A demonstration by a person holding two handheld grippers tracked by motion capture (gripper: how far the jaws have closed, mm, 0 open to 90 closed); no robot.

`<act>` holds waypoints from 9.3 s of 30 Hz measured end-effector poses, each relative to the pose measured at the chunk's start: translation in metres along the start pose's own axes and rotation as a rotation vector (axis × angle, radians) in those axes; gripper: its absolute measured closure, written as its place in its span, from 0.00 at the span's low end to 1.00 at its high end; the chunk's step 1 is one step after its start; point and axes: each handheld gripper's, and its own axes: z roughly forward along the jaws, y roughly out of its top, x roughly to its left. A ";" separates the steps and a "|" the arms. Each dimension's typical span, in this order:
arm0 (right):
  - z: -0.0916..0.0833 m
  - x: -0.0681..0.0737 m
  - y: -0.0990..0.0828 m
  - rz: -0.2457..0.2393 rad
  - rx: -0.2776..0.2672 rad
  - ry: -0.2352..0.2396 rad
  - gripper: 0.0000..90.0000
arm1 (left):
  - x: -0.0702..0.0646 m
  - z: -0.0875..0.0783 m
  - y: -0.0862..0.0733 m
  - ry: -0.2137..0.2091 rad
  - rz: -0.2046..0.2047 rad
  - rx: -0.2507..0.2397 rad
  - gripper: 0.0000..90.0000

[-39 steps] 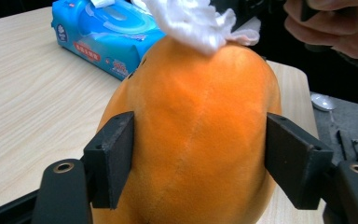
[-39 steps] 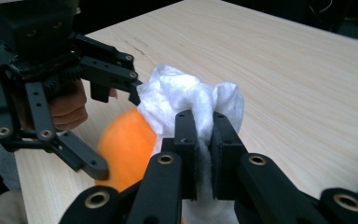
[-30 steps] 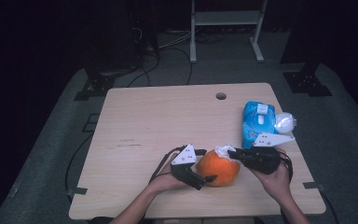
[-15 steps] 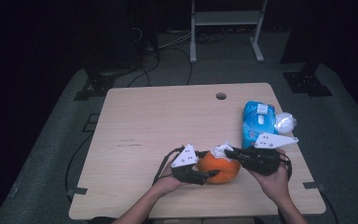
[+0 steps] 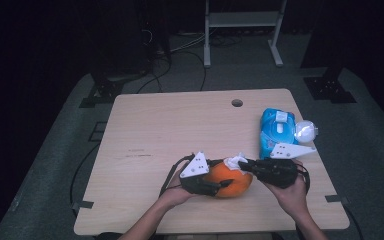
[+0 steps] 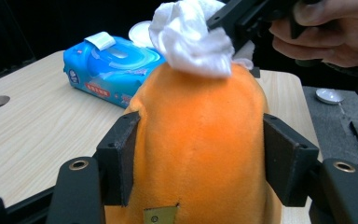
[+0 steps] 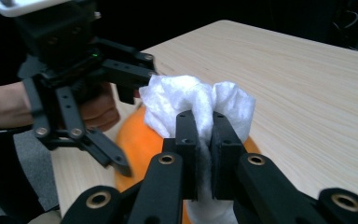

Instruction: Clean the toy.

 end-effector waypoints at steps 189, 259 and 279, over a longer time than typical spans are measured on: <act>0.028 -0.009 -0.017 0.045 0.059 -0.012 0.92 | 0.033 -0.004 -0.016 -0.006 -0.238 0.058 0.14; 0.018 -0.005 -0.018 0.021 0.030 -0.027 0.92 | 0.009 0.000 -0.016 -0.094 -0.055 0.143 0.24; 0.020 0.002 -0.015 0.019 0.052 0.058 0.91 | -0.009 0.003 -0.018 -0.143 0.117 0.167 0.29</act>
